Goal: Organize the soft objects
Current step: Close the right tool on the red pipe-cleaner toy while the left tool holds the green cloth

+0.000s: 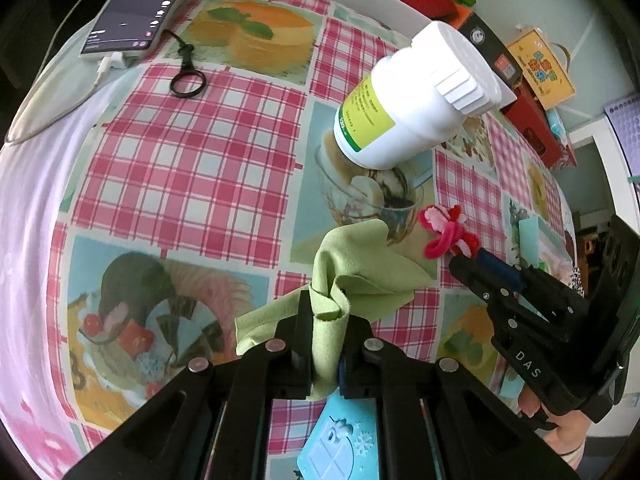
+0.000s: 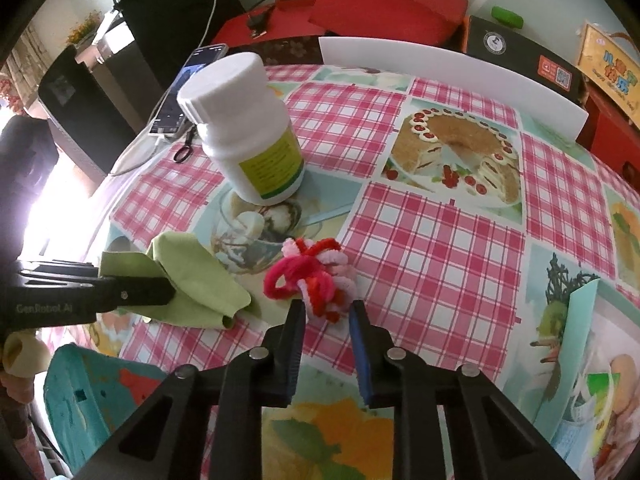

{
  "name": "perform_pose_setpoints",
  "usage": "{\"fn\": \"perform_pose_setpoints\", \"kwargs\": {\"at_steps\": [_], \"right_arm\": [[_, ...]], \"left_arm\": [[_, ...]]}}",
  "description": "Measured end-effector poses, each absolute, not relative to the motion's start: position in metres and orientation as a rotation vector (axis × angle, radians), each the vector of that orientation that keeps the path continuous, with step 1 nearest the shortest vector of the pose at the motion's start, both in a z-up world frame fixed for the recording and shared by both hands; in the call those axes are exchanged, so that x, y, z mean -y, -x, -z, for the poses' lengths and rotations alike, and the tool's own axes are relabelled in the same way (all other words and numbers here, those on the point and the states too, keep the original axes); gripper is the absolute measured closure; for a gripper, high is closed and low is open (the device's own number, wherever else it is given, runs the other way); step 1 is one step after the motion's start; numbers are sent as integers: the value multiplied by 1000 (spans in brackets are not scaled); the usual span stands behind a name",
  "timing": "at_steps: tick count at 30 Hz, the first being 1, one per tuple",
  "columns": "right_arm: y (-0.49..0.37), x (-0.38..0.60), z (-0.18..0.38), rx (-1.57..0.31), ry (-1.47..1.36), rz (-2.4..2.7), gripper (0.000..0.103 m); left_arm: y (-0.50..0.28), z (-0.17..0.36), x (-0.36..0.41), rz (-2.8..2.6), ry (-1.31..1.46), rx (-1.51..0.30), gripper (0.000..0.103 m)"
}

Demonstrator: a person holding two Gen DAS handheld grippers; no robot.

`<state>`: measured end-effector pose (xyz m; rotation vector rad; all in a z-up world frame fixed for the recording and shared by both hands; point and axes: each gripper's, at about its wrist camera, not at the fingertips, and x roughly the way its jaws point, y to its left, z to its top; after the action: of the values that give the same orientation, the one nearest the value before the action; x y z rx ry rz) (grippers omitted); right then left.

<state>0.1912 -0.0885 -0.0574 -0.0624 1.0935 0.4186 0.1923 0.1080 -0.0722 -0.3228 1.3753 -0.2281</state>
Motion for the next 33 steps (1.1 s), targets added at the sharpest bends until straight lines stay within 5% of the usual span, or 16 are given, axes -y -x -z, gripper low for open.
{"fn": "perform_pose_setpoints", "kwargs": {"at_steps": [8, 10, 12, 33], "right_arm": [[-189, 91, 49, -1051, 90, -404, 78], [-191, 91, 45, -1041, 93, -402, 69], [-191, 91, 41, -1029, 93, -394, 43], [-214, 59, 67, -1064, 206, -374, 41]], "left_arm": [[-180, 50, -124, 150, 325, -1273, 94], [-181, 43, -128, 147, 340, -1252, 94], [-181, 39, -129, 151, 346, -1237, 94], [-181, 44, -129, 147, 365, -1240, 94]]}}
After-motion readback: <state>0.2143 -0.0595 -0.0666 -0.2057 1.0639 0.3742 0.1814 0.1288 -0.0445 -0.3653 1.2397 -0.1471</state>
